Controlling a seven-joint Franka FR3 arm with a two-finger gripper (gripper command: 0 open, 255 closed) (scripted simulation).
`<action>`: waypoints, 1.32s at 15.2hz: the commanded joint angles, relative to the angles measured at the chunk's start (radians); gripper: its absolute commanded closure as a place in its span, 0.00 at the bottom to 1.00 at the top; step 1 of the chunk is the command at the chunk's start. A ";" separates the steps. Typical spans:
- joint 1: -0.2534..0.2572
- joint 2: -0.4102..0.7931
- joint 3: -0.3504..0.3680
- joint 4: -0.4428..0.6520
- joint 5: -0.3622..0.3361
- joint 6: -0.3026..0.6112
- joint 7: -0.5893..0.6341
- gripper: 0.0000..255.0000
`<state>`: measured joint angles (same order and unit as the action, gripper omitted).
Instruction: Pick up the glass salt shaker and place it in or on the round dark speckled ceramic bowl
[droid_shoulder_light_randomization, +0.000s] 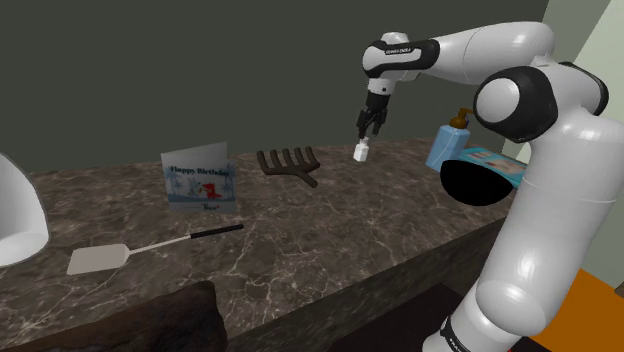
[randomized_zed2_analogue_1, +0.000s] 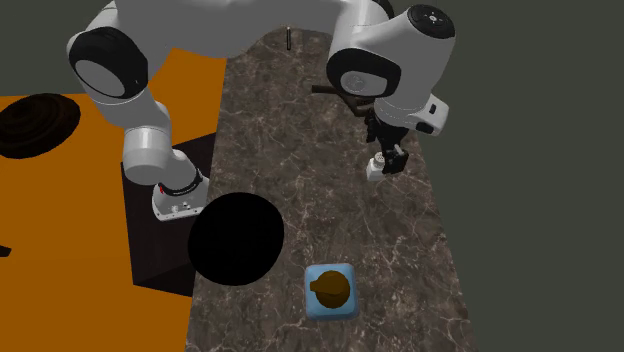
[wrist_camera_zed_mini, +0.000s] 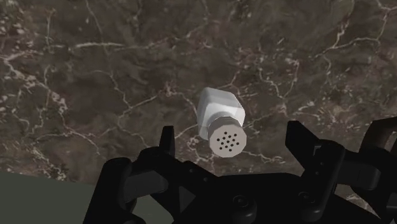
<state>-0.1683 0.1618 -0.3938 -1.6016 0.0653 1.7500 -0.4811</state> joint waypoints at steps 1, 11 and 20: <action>0.000 0.005 0.001 -0.020 0.002 0.026 -0.001 0.00; 0.001 0.005 0.001 -0.041 0.002 0.046 -0.001 0.00; 0.001 0.005 0.001 -0.041 0.002 0.046 -0.001 1.00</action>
<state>-0.1674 0.1666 -0.3927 -1.6426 0.0677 1.7965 -0.4820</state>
